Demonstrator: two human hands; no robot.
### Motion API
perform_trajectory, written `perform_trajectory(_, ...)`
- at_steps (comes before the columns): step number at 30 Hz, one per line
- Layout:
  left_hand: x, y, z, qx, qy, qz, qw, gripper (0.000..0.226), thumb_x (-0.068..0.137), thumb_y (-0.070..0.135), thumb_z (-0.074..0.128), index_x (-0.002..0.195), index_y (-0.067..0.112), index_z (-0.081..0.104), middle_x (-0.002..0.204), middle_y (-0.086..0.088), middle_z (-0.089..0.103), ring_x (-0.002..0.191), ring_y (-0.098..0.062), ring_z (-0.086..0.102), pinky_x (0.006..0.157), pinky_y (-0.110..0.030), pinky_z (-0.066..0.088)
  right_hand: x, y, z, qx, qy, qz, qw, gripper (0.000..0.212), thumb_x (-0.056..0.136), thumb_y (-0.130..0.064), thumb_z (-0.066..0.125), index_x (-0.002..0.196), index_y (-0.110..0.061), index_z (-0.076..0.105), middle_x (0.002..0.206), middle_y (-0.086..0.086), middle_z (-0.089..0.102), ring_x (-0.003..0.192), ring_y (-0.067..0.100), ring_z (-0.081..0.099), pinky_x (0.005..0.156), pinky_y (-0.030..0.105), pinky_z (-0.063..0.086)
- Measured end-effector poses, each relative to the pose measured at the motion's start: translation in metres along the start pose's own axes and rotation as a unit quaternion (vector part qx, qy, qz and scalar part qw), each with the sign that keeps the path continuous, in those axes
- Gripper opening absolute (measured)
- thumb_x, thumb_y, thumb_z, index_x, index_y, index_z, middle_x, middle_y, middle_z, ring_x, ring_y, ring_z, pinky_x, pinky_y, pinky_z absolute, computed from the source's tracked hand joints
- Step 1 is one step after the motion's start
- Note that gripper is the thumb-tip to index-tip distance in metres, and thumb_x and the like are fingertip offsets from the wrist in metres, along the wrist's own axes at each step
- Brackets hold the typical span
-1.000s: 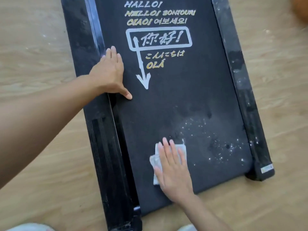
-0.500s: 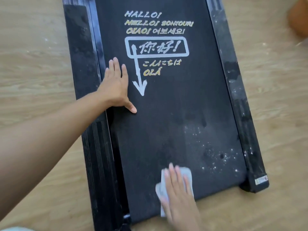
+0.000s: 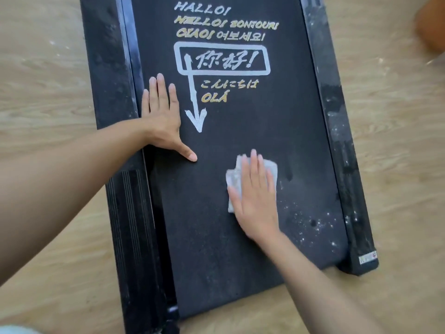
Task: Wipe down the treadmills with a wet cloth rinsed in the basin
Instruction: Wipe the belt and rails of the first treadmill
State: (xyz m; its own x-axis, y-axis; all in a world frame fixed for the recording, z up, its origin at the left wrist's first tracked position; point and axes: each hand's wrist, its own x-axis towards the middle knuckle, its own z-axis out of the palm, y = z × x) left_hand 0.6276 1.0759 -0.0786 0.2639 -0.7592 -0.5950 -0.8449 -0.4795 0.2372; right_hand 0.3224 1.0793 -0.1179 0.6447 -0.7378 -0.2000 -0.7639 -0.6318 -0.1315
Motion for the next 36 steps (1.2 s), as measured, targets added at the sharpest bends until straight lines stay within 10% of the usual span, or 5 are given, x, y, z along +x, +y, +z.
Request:
perform_trajectory(5, 0.005, 0.001, 0.002, -0.004, -0.003, -0.017, 1.0, 0.191, 0.029, 0.097, 0.074, 0.147, 0.005, -0.044, 0.15, -0.025, -0.053, 0.141, -0.04, -0.049, 0.124, -0.054, -0.019, -0.148, 0.035, 0.029, -0.043, -0.067, -0.026, 0.996, 0.069, 0.112, -0.048, 0.014, 0.164, -0.004, 0.024, 0.177, 0.009, 0.001, 0.158, 0.033, 0.024, 0.128, 0.045, 0.013)
perform_trajectory(14, 0.01, 0.005, 0.008, 0.002, 0.0, -0.021, 1.0, 0.191, 0.026, 0.097, 0.073, 0.147, 0.009, -0.045, 0.151, -0.022, -0.053, 0.142, -0.038, -0.048, 0.123, -0.054, -0.02, 0.194, 0.03, -0.035, -0.012, 0.037, 0.024, 0.999, 0.076, 0.107, -0.056, 0.016, 0.169, -0.014, 0.008, 0.178, 0.003, 0.002, 0.164, 0.019, -0.002, 0.132, 0.048, 0.007)
perform_trajectory(22, 0.007, 0.009, 0.001, -0.001, -0.02, -0.033, 0.999, 0.192, 0.025, 0.097, 0.073, 0.146, 0.008, -0.047, 0.151, -0.024, -0.052, 0.141, -0.04, -0.048, 0.121, -0.055, -0.022, -0.158, 0.054, 0.015, 0.023, -0.061, 0.067, 0.996, 0.068, 0.112, -0.052, 0.013, 0.169, -0.016, 0.006, 0.178, 0.001, -0.002, 0.161, 0.03, 0.02, 0.13, 0.044, 0.005)
perform_trajectory(31, 0.012, 0.012, 0.006, 0.004, -0.017, -0.038, 0.999, 0.193, 0.017, 0.097, 0.068, 0.147, 0.01, -0.045, 0.152, -0.022, -0.052, 0.142, -0.037, -0.048, 0.12, -0.051, -0.024, 0.237, 0.079, -0.054, 0.005, 0.053, 0.051, 0.997, 0.076, 0.106, -0.056, 0.017, 0.169, -0.014, 0.012, 0.178, 0.006, 0.005, 0.164, 0.021, 0.002, 0.131, 0.048, 0.009)
perform_trajectory(36, 0.014, 0.015, 0.005, 0.008, -0.026, -0.048, 0.998, 0.194, 0.012, 0.099, 0.064, 0.144, 0.012, -0.049, 0.151, -0.02, -0.054, 0.141, -0.036, -0.05, 0.119, -0.05, -0.025, 0.167, 0.118, -0.052, -0.047, -0.032, -0.114, 0.992, 0.076, 0.108, -0.054, 0.021, 0.169, -0.011, 0.007, 0.177, 0.01, -0.003, 0.164, 0.025, -0.005, 0.131, 0.054, 0.008)
